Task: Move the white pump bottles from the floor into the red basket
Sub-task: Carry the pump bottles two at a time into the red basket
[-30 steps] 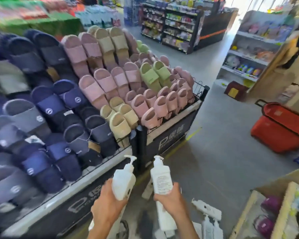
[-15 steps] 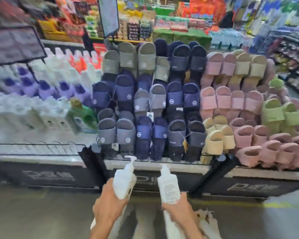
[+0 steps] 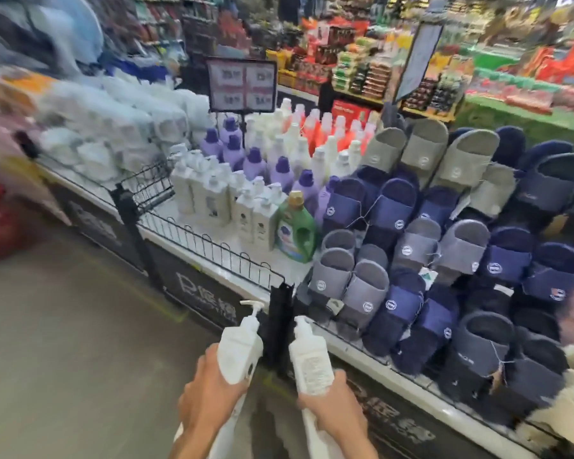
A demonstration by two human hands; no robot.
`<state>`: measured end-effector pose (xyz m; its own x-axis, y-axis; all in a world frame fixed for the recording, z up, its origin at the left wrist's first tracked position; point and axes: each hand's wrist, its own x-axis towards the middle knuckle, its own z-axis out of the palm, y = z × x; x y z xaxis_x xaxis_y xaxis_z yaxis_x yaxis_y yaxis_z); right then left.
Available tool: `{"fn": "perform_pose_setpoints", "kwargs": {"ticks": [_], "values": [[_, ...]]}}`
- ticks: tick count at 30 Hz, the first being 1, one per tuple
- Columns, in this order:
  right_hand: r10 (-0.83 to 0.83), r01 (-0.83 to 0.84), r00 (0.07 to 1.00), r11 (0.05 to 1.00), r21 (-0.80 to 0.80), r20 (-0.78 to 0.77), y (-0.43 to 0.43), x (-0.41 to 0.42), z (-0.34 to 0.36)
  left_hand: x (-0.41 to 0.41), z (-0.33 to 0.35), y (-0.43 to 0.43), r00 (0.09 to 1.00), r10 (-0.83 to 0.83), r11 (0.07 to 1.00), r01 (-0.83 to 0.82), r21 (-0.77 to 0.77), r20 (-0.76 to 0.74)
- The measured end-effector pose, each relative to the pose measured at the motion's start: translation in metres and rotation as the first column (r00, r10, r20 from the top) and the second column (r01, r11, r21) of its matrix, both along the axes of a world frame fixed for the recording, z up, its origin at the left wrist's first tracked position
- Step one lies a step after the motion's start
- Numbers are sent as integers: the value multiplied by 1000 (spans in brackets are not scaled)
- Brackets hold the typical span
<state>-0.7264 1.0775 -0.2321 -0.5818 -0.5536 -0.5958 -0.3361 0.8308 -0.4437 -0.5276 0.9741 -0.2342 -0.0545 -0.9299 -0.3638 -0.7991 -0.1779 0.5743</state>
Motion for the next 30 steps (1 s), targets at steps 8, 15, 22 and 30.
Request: {"fn": "perform_pose_setpoints", "kwargs": {"ticks": [8,15,22,30], "values": [[361,-361,933,932,32,6,-116,26,-4,62,-4,-49,952,302,953,-302,-1,52],[539,-539,842,842,-9,-9,-210,61,-11,104,-9,-76,842,538,843,-537,-38,39],[672,-670,740,740,-62,27,-293,125,-19,163,-3,-102,705,709,702,-704,-109,9],[763,-750,645,642,-157,42,-359,227,-30,248,-16,-149,646,763,644,-760,-94,2]]}}
